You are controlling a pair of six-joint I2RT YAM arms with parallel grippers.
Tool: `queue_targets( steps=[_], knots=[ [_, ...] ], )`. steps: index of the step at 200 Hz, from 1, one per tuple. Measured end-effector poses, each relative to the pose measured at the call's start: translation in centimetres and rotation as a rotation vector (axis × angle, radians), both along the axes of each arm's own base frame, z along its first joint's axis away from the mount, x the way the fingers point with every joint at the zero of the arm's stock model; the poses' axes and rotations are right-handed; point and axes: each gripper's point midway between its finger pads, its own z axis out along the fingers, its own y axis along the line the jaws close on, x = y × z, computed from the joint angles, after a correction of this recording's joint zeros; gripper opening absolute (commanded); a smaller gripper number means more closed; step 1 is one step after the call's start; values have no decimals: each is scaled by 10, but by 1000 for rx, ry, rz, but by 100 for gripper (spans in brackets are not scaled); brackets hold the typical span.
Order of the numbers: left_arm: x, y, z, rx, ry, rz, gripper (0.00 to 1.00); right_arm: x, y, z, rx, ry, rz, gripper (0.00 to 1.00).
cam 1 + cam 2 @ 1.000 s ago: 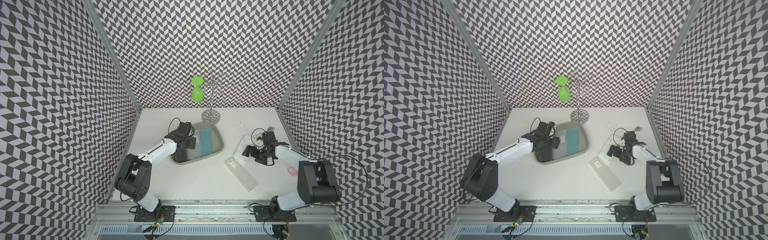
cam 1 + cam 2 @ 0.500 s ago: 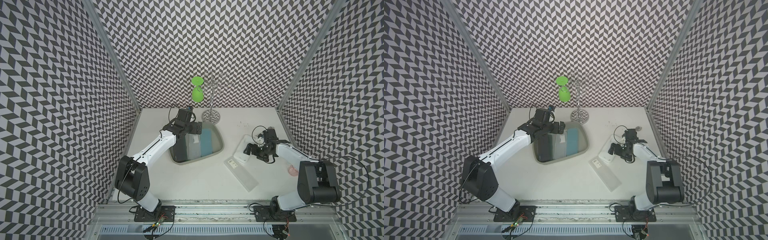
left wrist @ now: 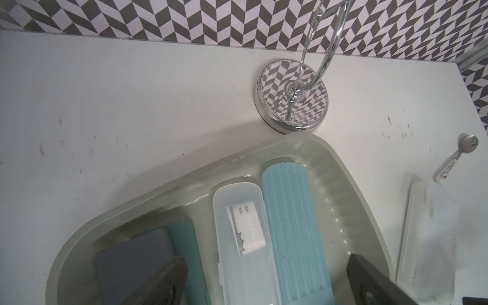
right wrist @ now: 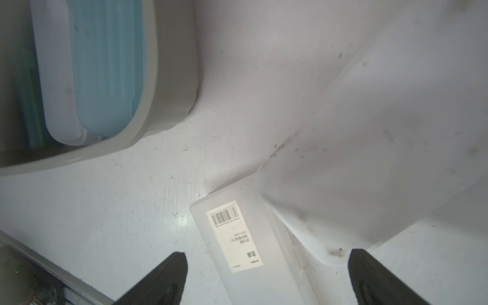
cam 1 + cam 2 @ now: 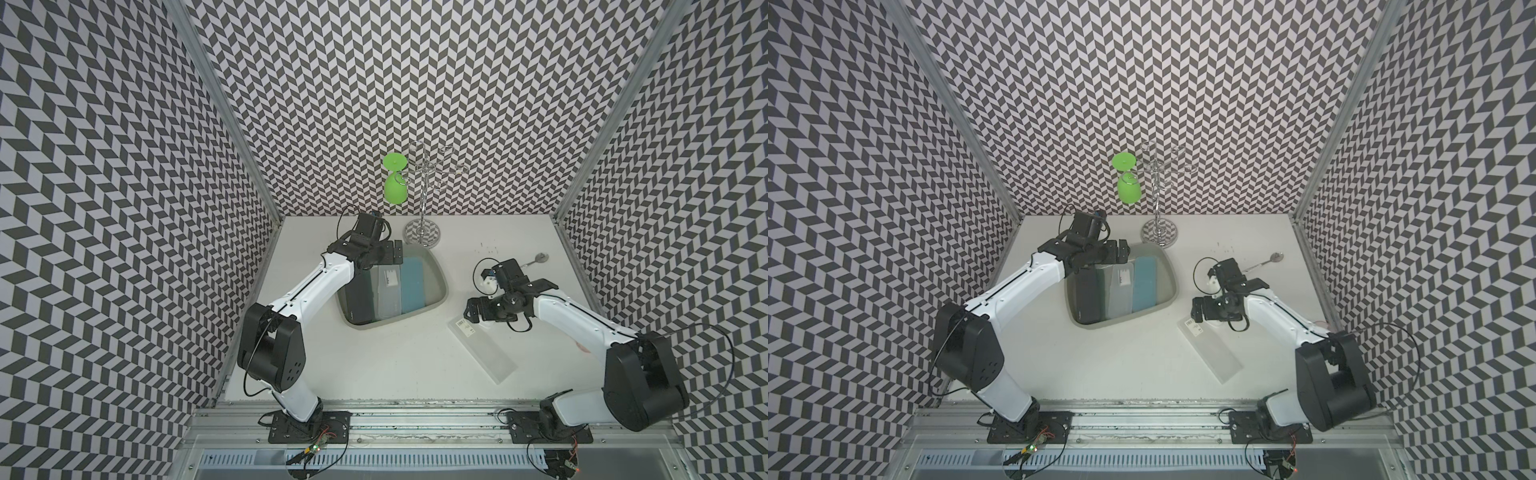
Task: Put the pencil case into the storage box
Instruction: Pick up the pencil case from the center of the board.
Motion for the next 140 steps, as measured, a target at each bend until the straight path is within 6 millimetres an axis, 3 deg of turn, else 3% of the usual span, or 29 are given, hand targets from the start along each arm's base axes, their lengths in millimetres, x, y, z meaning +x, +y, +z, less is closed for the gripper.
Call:
queue_targets(
  steps=[31, 65, 86, 101, 140],
  knots=[
    [-2, 8, -9, 37, 17, -1, 100, -12, 9, -15, -51, 43, 42, 100],
    [-14, 25, -43, 85, 84, 2, 100, -23, 17, -23, -97, 49, 77, 100],
    [-21, 34, -57, 109, 116, 3, 100, -39, 21, -41, -139, 101, 107, 100],
    [-22, 38, -60, 119, 122, 2, 100, -49, 19, -53, -180, 139, 117, 100],
    [-21, 44, -56, 129, 108, -6, 100, -49, 19, -56, -220, 133, 102, 97]
  ],
)
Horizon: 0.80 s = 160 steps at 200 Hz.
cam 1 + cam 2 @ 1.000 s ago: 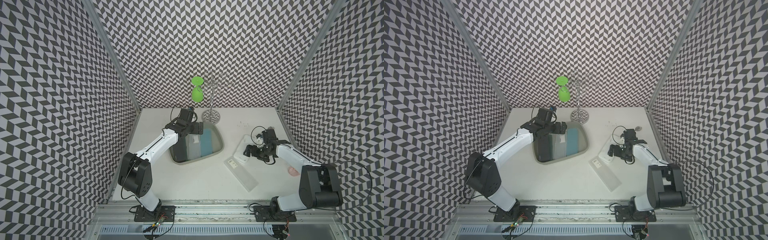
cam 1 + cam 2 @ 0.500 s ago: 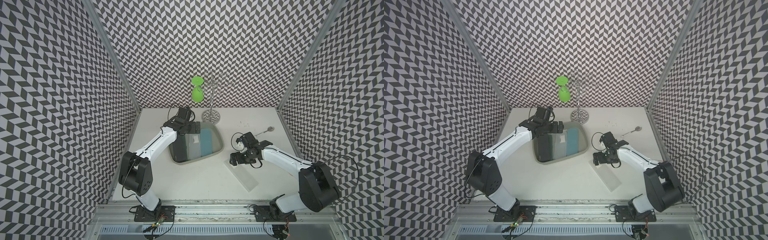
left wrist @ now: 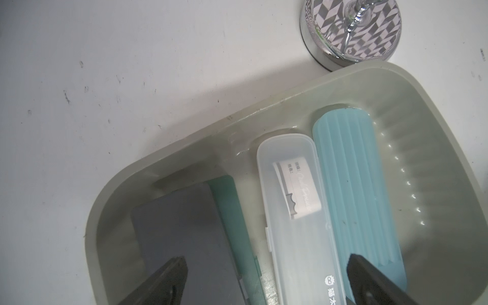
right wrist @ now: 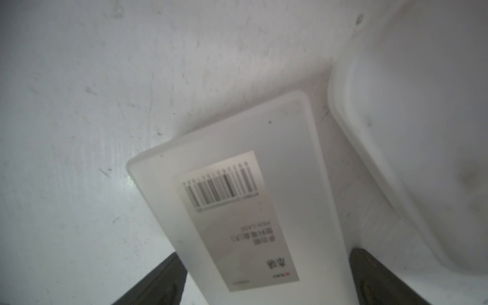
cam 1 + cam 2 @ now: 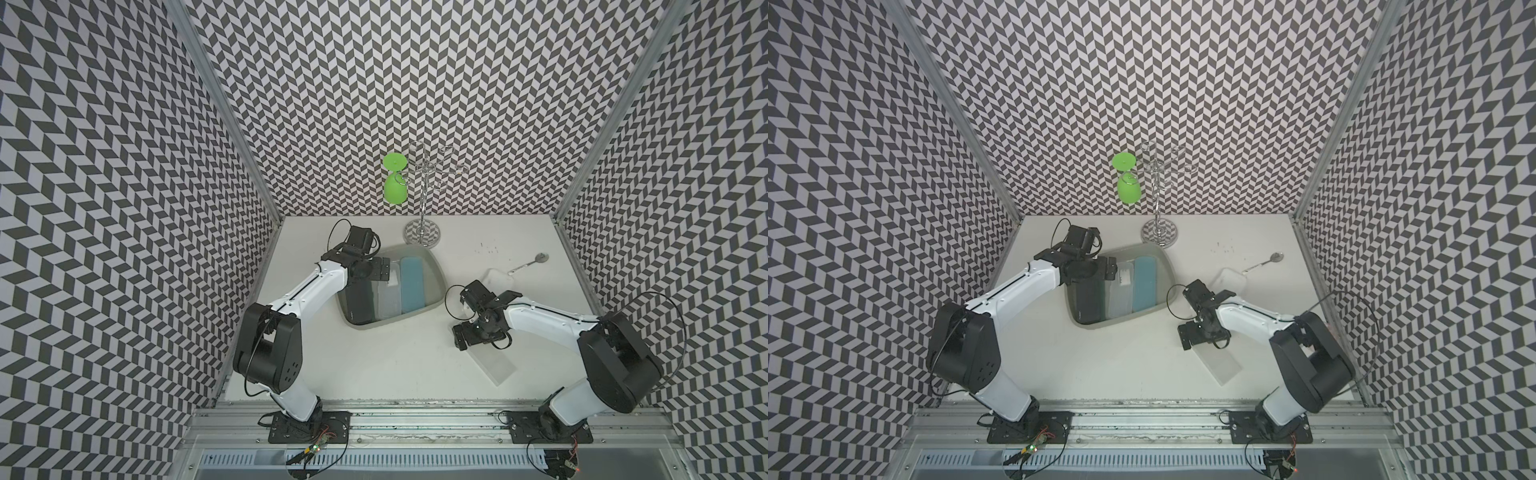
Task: Put the pencil case into the storage box
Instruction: Pick up the pencil case from the center of the board.
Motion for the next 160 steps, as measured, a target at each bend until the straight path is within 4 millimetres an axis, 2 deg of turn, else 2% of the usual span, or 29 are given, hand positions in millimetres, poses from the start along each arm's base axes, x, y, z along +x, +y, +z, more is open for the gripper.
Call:
queue_targets(
  steps=[21, 30, 83, 101, 123, 160],
  knots=[
    [1, 2, 0, 7, -3, -6, 100, 4, -3, -2, -31, -9, -16, 74],
    [0, 2, 0, 10, -3, -10, 100, 6, -3, -2, -36, -15, -23, 69],
    [2, 8, -1, 28, -6, -20, 100, 7, -4, 0, -41, -24, -55, 68],
    [3, 10, -1, 32, -8, -23, 100, 3, -7, 7, -43, -16, -64, 68],
    [3, 12, -2, 34, -5, -18, 100, 7, -4, 35, -17, -49, -79, 68],
    [5, 19, -3, 28, -2, -5, 100, 47, 20, 115, 86, -201, -111, 68]
  ],
)
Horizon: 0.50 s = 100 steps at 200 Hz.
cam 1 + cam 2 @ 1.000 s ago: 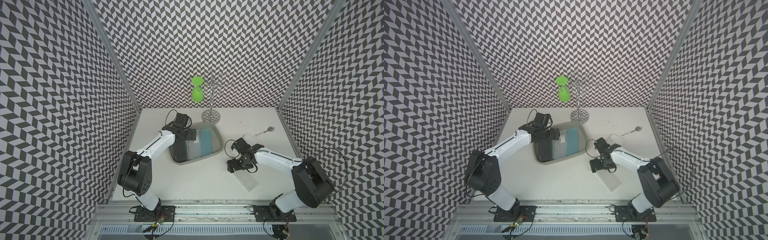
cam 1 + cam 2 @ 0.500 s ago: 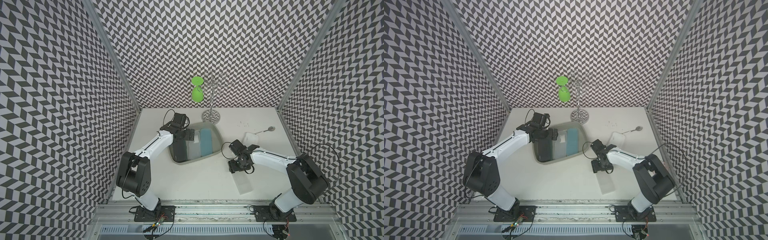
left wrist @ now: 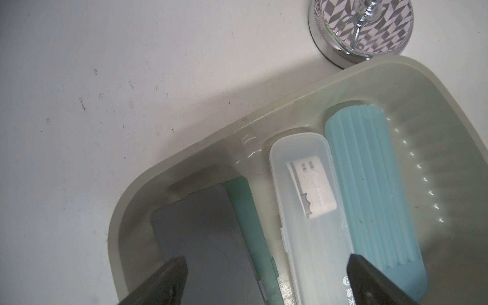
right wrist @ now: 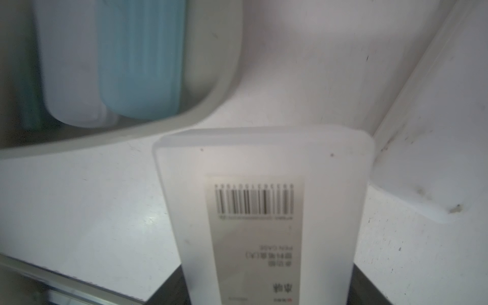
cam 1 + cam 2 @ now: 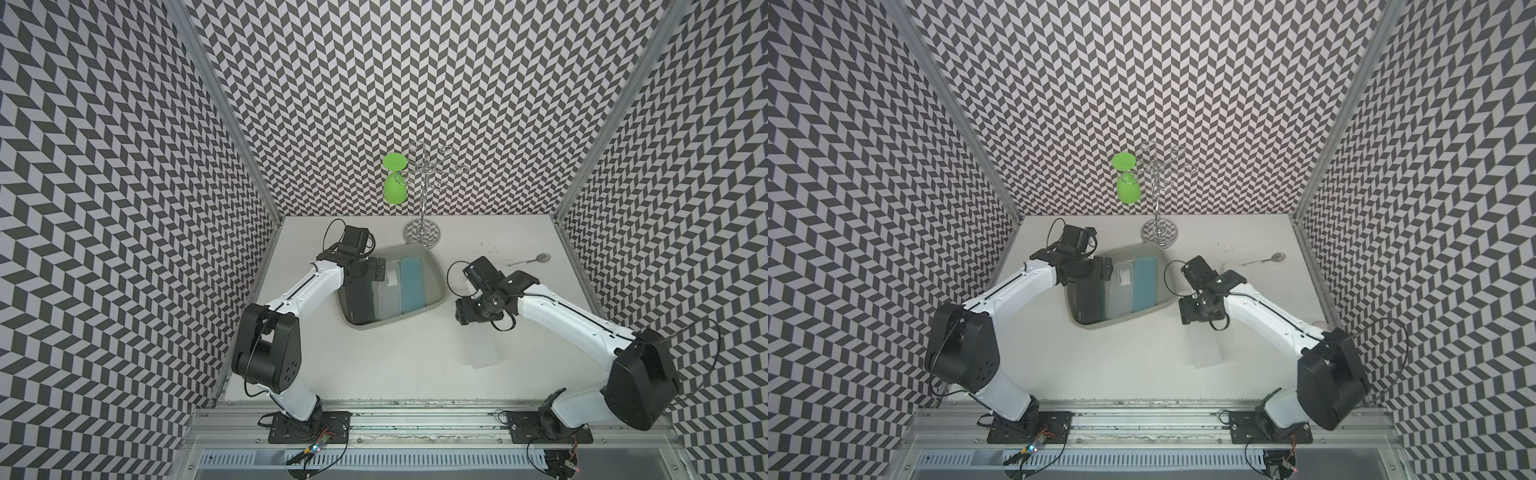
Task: Put the pencil case into the storage box
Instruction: Pick up the pencil case from the center of the board, then place the pencil case at the storage box.
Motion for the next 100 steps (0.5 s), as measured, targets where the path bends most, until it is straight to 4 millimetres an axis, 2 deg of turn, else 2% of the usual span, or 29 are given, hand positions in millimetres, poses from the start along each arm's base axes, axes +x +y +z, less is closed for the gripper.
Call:
queue_targets(
  steps=[24, 45, 64, 79, 100],
  knots=[
    [3, 10, 0, -2, 1, 26, 100, 23, 11, 36, 27, -58, -16, 68],
    [7, 24, 0, 2, 0, 65, 100, 53, 33, 52, 62, -83, -18, 68],
    [10, 39, 1, 4, -2, 111, 100, 86, 62, 54, 108, -77, -9, 68],
    [12, 52, 1, 6, -3, 149, 100, 118, 92, 51, 165, -71, -3, 68],
    [13, 66, 4, 6, -6, 185, 100, 157, 130, 37, 238, -55, -5, 68]
  ],
)
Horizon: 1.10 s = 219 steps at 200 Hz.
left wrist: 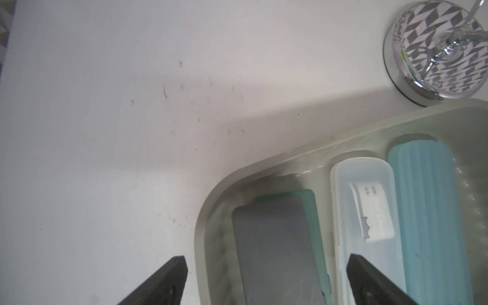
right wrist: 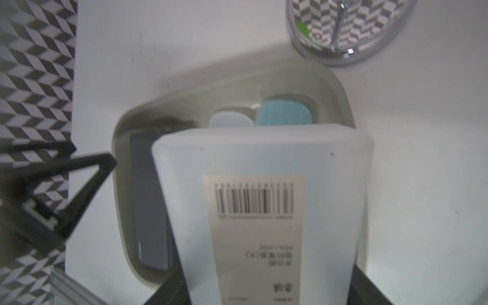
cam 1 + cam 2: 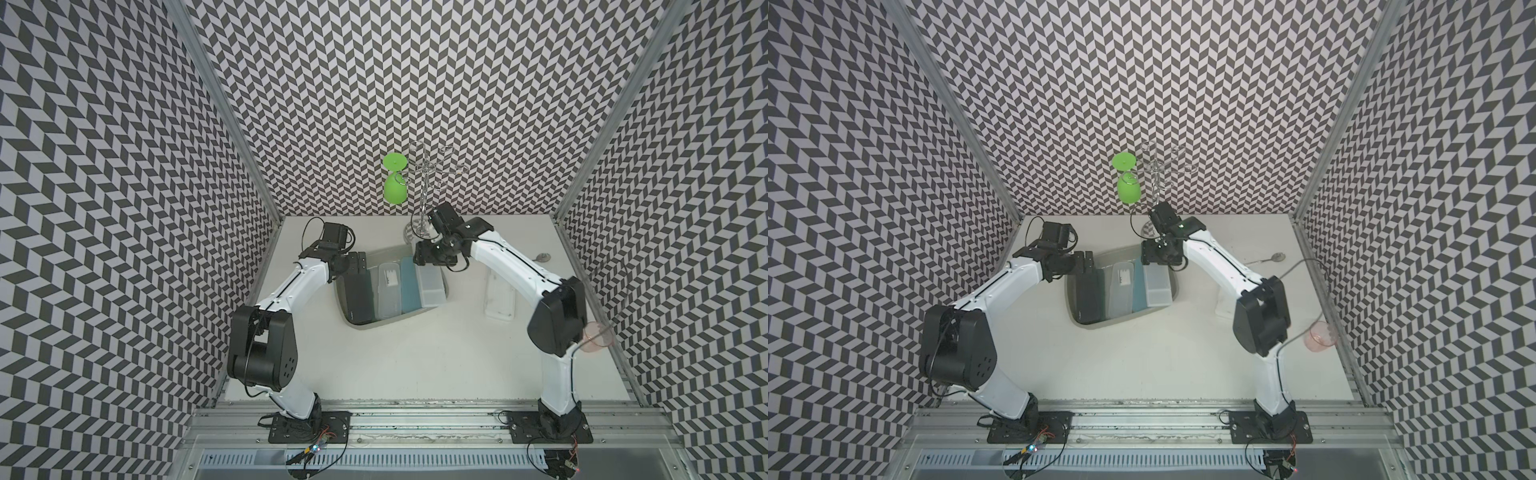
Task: Put the pencil case into the storage box
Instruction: Place the pencil case at the storage box.
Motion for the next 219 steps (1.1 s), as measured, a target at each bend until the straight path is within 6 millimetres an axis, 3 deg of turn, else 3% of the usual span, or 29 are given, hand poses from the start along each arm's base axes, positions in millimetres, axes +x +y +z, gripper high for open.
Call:
queue_targets(
  steps=[18, 37, 67, 114, 132, 159, 219],
  knots=[
    [1, 10, 4, 0, -11, 23, 100, 20, 21, -15, 46, 21, -8, 68],
    [-3, 17, 7, 0, -16, 39, 100, 25, 32, -30, 78, 58, -21, 69],
    [-5, 25, 4, -1, -10, 55, 100, 20, 44, -42, 119, 104, -45, 69],
    [-9, 27, -3, -3, 8, 58, 100, -3, 85, -61, 152, 140, -9, 70],
    [-12, 27, -8, -3, 20, 59, 100, -9, 97, -75, 149, 153, 2, 80],
    [-13, 27, -9, -8, 24, 58, 100, -12, 99, -90, 135, 178, -3, 94],
    [-13, 27, -9, -23, 25, 54, 100, -2, 84, -85, 101, 150, -40, 97]
  ],
)
